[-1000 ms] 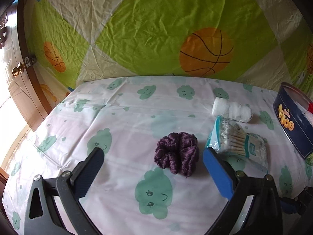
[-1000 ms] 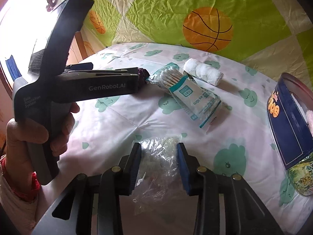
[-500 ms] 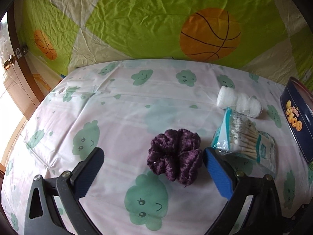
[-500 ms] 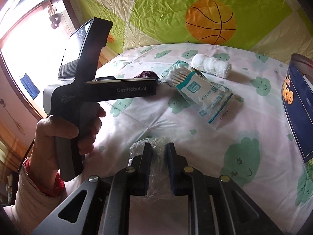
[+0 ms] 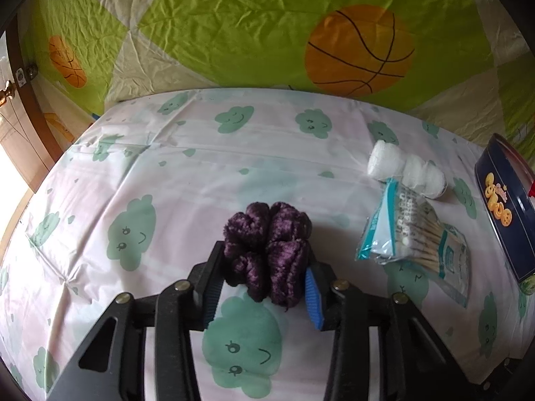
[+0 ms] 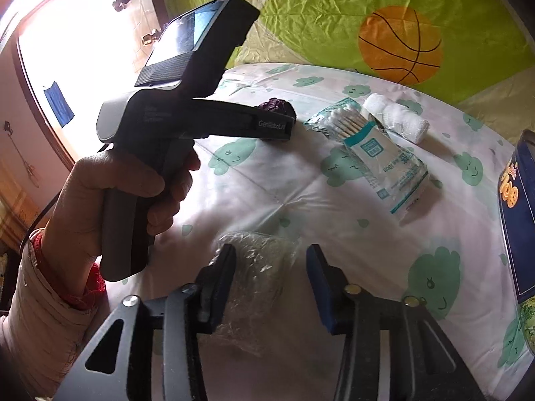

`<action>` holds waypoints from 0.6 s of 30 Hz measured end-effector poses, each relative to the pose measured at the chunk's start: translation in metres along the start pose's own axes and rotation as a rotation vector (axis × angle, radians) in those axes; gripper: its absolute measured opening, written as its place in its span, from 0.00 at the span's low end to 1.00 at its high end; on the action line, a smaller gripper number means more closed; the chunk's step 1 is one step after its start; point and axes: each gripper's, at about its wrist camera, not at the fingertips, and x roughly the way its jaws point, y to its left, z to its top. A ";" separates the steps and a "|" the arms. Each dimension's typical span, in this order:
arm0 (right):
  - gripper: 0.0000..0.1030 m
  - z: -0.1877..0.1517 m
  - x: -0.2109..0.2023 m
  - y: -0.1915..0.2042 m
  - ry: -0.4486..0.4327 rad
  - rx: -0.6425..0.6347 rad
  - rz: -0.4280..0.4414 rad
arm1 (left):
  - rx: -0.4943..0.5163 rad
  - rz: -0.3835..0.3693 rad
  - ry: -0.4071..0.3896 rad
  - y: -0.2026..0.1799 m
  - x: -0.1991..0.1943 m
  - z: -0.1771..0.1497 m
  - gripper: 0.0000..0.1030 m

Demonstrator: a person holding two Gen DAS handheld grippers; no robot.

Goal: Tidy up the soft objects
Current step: 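Grasp the purple scrunchie with the left tool while the right tool grasps the clear plastic bag, then carry the scrunchie with the left tool and plastic bag with the right tool over the tin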

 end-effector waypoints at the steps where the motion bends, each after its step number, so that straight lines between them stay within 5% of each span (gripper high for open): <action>1: 0.35 -0.001 -0.001 0.004 -0.002 -0.021 -0.009 | -0.012 0.004 -0.010 0.002 -0.002 0.000 0.38; 9: 0.18 -0.004 -0.013 0.016 -0.064 -0.083 -0.008 | -0.063 0.034 -0.214 0.012 -0.041 -0.006 0.37; 18: 0.18 0.005 -0.073 -0.011 -0.387 0.055 0.012 | -0.095 0.009 -0.385 0.008 -0.068 -0.011 0.37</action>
